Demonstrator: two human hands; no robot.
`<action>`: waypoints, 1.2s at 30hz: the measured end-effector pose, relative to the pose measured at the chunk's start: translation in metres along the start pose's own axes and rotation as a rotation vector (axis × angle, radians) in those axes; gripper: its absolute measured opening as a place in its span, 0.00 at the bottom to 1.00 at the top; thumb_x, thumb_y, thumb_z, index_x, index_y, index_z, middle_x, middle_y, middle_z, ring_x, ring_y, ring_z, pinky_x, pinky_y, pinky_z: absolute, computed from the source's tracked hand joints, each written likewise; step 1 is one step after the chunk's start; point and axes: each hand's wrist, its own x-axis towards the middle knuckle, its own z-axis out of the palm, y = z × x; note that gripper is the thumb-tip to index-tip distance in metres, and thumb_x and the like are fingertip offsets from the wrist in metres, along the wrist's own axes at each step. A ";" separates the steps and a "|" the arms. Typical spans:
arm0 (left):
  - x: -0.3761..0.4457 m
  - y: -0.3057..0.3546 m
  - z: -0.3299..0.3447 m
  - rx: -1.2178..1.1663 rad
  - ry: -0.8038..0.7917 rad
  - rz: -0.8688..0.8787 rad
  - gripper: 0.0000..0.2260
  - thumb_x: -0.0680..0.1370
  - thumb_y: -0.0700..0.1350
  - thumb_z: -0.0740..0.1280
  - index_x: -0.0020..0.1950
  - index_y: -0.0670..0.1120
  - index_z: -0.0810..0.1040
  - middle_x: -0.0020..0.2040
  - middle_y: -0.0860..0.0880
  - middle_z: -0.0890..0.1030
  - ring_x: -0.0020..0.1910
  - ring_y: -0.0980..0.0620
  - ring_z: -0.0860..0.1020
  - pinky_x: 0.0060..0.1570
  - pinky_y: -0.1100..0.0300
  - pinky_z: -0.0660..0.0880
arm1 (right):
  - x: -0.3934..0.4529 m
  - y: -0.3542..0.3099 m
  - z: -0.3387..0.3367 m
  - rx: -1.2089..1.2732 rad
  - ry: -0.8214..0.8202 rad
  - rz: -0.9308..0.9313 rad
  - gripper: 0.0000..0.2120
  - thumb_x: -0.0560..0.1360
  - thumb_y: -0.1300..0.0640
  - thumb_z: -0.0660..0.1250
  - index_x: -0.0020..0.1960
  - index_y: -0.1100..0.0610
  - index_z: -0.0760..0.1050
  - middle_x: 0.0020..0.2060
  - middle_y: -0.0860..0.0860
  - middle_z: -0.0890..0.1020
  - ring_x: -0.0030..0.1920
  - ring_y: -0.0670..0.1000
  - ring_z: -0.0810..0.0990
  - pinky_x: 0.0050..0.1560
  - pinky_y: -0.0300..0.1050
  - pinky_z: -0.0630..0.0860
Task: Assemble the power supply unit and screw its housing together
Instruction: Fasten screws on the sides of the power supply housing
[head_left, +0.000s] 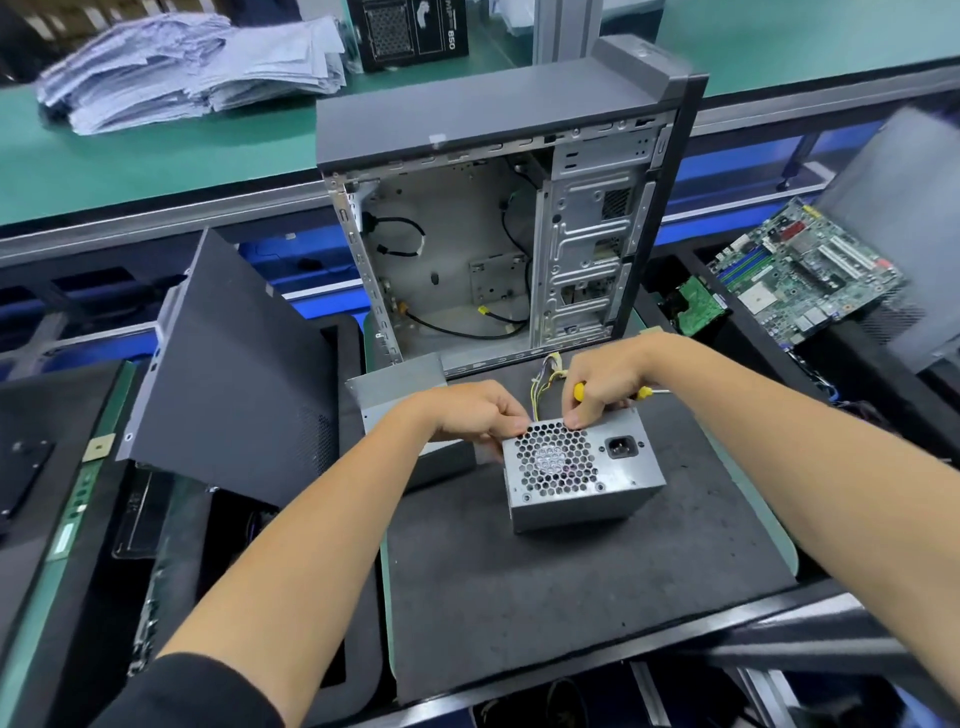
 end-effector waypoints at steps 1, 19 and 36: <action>0.002 0.003 -0.001 -0.015 -0.031 -0.010 0.12 0.82 0.38 0.58 0.56 0.32 0.78 0.42 0.49 0.83 0.37 0.58 0.80 0.41 0.64 0.77 | 0.000 0.002 0.000 0.016 -0.010 0.015 0.06 0.75 0.52 0.69 0.40 0.51 0.82 0.35 0.54 0.77 0.34 0.53 0.70 0.31 0.42 0.67; 0.008 0.007 -0.012 -0.133 -0.196 -0.068 0.11 0.80 0.39 0.63 0.61 0.41 0.78 0.50 0.47 0.83 0.46 0.55 0.81 0.47 0.64 0.77 | -0.010 -0.005 -0.013 0.025 0.232 -0.071 0.06 0.74 0.50 0.70 0.48 0.52 0.80 0.37 0.52 0.82 0.30 0.52 0.72 0.33 0.46 0.70; 0.025 -0.032 -0.049 0.499 0.633 -0.156 0.06 0.73 0.36 0.66 0.41 0.40 0.83 0.42 0.46 0.83 0.39 0.53 0.77 0.40 0.62 0.72 | 0.003 -0.010 0.003 -0.085 -0.017 0.036 0.20 0.68 0.48 0.77 0.54 0.57 0.78 0.39 0.55 0.78 0.28 0.50 0.68 0.27 0.39 0.67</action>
